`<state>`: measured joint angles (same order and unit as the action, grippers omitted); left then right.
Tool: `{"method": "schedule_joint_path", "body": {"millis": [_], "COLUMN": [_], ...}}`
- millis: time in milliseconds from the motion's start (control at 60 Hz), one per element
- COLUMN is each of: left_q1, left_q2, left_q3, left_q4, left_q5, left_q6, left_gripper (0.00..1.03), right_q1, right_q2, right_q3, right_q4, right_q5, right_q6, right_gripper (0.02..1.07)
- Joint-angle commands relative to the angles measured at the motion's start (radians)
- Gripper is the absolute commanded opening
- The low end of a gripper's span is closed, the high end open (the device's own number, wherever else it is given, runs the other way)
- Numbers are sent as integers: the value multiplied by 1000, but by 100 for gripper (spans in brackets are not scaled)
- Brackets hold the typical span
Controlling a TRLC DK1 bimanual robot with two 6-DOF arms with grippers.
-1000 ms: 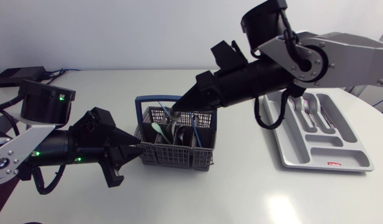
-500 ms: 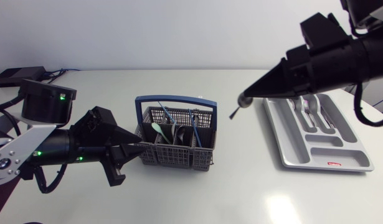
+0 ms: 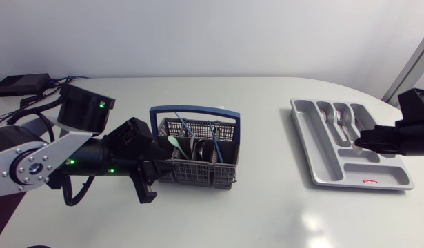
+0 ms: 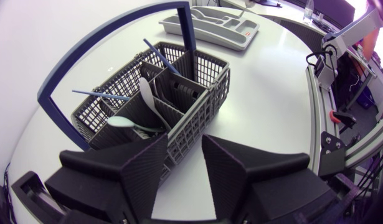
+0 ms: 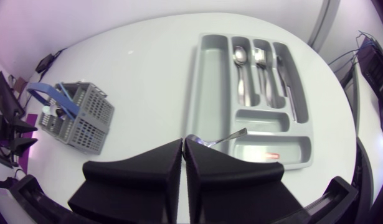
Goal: Unload the cutlery basket into the drawer organizer.
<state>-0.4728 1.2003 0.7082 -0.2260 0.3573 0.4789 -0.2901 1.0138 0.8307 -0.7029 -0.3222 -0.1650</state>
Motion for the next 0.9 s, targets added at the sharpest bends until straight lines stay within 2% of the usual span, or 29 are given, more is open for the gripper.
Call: {"method": "schedule_joint_path", "body": {"millis": [0, 183, 383, 650, 883], "left_q1": [-10, -30, -53, -70, -67], "left_q2": [21, 45, 47, 62, 97], "left_q3": [36, 57, 65, 83, 111], "left_q4": [11, 10, 8, 7, 8], "left_q5": [-8, -29, -52, -84, -103], "left_q6": [-13, -14, -31, -46, -69], "left_gripper": [43, 43, 43, 43, 43], "right_q1": [-70, -225, -299, -302, -261], "right_q2": [-1, 48, 163, 321, 421], "right_q3": [-56, -127, -160, -183, -197], "right_q4": [33, 151, 266, 402, 496], "right_q5": [20, 29, 52, 81, 117], "right_q6": [-71, -131, -157, -140, -119], "right_gripper": [10, 11, 11, 13, 21]}}
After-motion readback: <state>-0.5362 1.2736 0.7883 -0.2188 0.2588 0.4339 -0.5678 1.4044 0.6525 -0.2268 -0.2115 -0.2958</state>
